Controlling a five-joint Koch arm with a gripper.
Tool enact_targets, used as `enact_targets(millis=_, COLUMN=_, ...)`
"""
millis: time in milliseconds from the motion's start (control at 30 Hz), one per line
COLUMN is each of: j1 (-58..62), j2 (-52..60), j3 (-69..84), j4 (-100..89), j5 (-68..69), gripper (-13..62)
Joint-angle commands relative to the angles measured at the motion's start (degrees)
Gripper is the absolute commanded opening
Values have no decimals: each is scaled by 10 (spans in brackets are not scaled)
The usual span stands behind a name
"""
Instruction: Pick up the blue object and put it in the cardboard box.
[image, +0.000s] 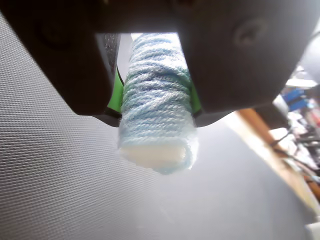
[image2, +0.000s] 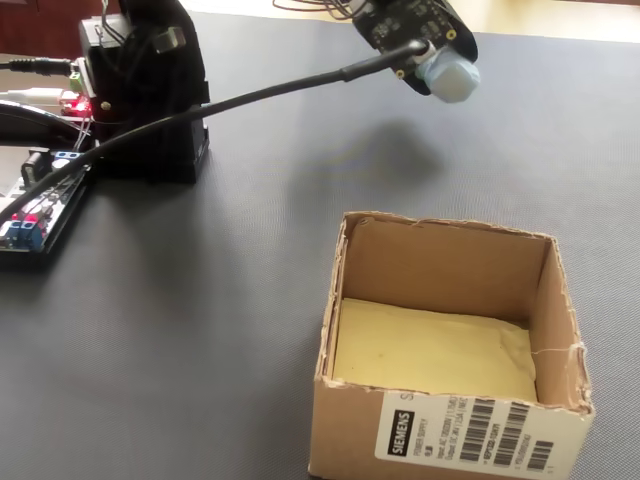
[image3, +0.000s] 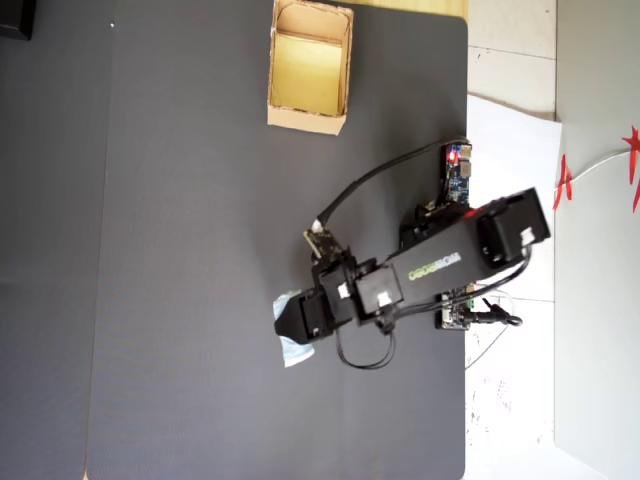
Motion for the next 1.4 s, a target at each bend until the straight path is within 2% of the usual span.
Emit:
enact_targets(millis=0, j1=11, j2=47, j3=0, j4=-47, j5=19, gripper=45)
enact_targets(millis=333, j1=90, j2=156, j3=76, j4=-76, j5=22, gripper=45)
enact_targets(millis=533, j1=189, j2=213, j3=129, j4=-143, j5=22, gripper=45)
enact_targets(millis=567, j1=237, j2=237, j3=144, j4=-161, j5=14, gripper=45)
enact_targets(millis=867, j1=354, j2=268, j3=128, j4=-172, j5=-84, gripper=45)
enact_targets(millis=967, j1=399, j2=266, j3=109, j4=-172, j5=-120, gripper=46)
enact_targets(millis=1067, j1=500, j2=227, j3=57, j4=-161, j5=-155, gripper=46)
enact_targets(millis=1267, j1=554, j2=168, j3=-12, j4=-142, j5=-155, gripper=46)
enact_targets(millis=1300, j1=586, j2=120, j3=-59, j4=-129, j5=-155, gripper=47)
enact_targets(millis=1367, j1=602, j2=101, j3=-74, j4=-126, j5=-155, gripper=47)
